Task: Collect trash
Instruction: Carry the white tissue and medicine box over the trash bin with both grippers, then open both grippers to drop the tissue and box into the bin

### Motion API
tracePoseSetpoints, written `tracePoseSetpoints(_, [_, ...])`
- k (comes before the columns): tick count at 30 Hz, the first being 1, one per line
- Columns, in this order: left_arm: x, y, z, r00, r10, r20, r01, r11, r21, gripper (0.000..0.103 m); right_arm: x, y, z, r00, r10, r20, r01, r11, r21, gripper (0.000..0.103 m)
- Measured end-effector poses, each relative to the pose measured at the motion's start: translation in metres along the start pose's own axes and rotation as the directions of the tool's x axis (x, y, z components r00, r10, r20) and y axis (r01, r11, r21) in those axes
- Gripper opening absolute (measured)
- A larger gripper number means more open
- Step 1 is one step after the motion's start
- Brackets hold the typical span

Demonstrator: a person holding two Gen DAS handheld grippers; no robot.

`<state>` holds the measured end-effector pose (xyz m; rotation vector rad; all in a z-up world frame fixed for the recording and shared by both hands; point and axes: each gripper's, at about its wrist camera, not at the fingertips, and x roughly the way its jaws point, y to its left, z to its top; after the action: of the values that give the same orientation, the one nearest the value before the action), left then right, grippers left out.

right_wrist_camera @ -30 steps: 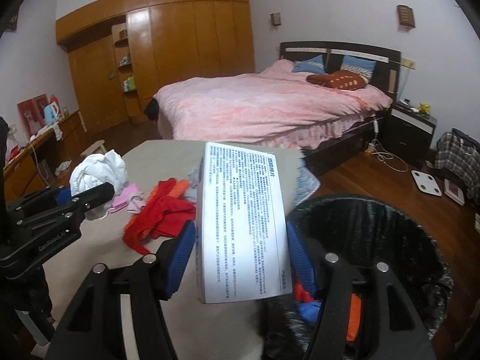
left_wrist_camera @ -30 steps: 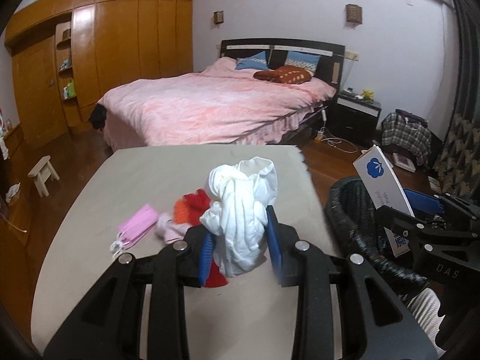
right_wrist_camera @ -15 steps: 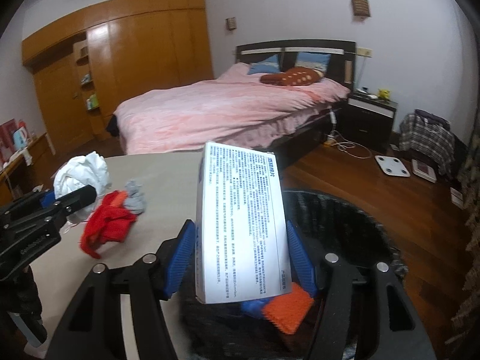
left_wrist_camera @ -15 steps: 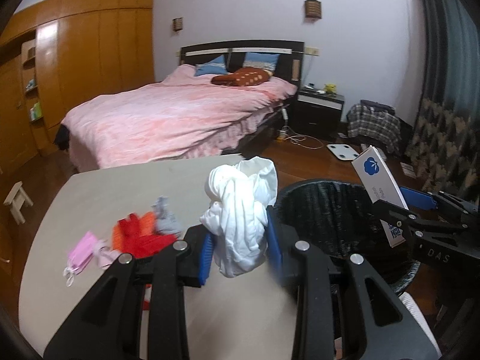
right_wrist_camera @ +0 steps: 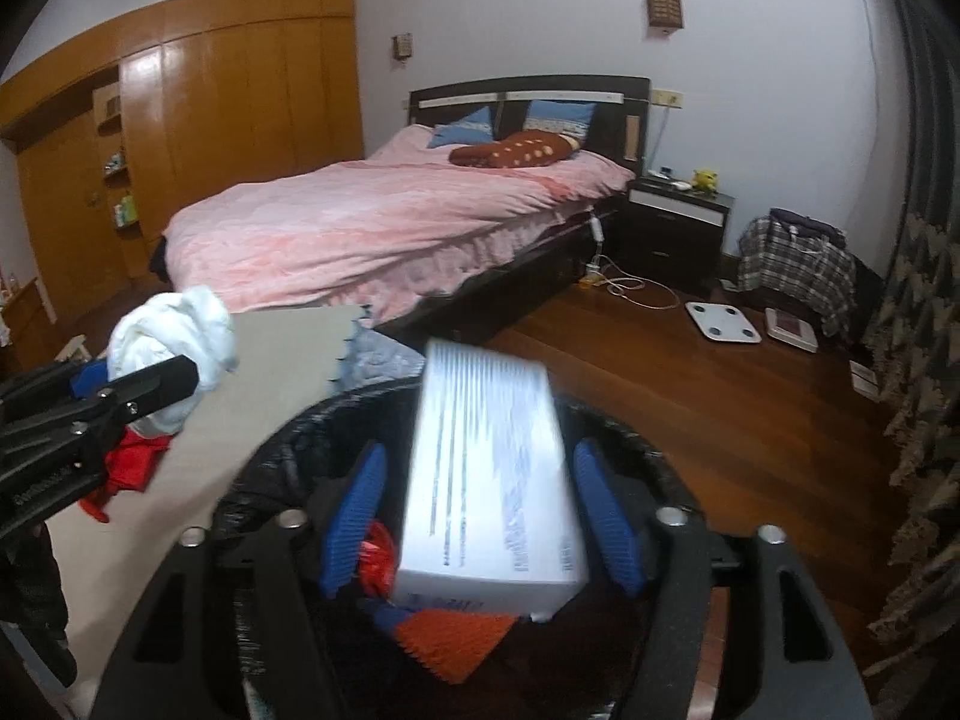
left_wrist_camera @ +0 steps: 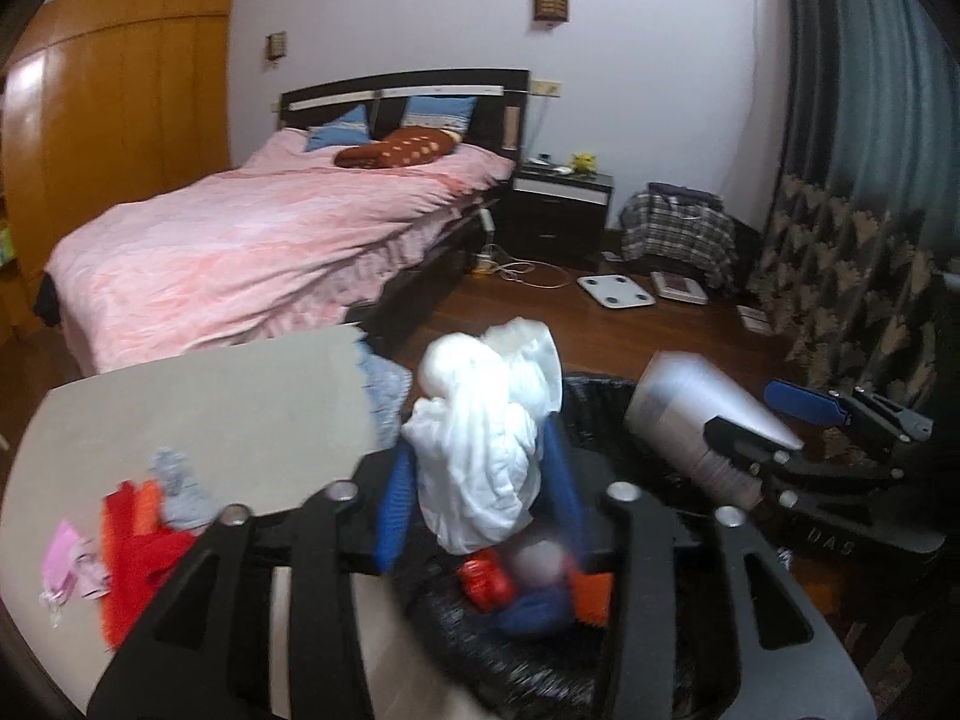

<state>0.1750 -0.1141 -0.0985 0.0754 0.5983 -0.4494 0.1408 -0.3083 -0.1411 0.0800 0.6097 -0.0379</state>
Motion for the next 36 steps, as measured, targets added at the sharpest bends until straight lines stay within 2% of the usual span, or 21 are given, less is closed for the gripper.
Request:
tracePoseSetpoints(2, [0.008,-0.005,-0.001,1.0,-0.016,-0.008,0.016,1.0,0.007,0.054,-0.002,-0.006,-0.002,1.0,-0.009,0.0,0.009,1.0,0.013,0.077])
tracePoseSetpoints(5, [0.013,-0.002,-0.005,1.0,-0.018,-0.023,0.018,1.0,0.0,0.06,-0.008,-0.012,-0.005,0.999,-0.035,0.011,0.035,0.999,0.022,0.091])
tracePoseSetpoints(8, [0.009,0.005,-0.009,1.0,0.0,-0.026,-0.001,1.0,-0.009,0.066,-0.013,-0.014,-0.008,0.999,-0.041,0.015,0.04,0.999,0.029,0.097])
tracePoseSetpoints(15, [-0.025,0.042,-0.019,0.995,0.097,-0.009,-0.097,0.995,-0.031,0.083,-0.021,0.003,-0.007,1.0,-0.004,0.022,0.003,0.999,0.049,0.097])
tracePoseSetpoints(18, [-0.045,0.06,-0.024,0.988,0.151,0.005,-0.151,0.988,-0.04,0.086,-0.023,0.024,-0.005,0.999,0.031,0.036,-0.032,0.999,0.031,0.097])
tracePoseSetpoints(27, [-0.106,0.12,-0.055,0.954,0.3,-0.009,-0.299,0.949,-0.103,0.089,-0.02,0.102,-0.006,0.985,0.171,0.02,-0.17,0.983,-0.066,0.097])
tracePoseSetpoints(33, [-0.13,0.164,-0.074,0.921,0.389,-0.028,-0.389,0.909,-0.149,0.089,-0.013,0.16,-0.008,0.97,0.245,0.002,-0.242,0.961,-0.133,0.097])
tracePoseSetpoints(36, [-0.137,0.188,-0.081,0.899,0.437,-0.033,-0.436,0.883,-0.173,0.089,-0.006,0.182,-0.008,0.963,0.268,-0.01,-0.266,0.951,-0.159,0.097])
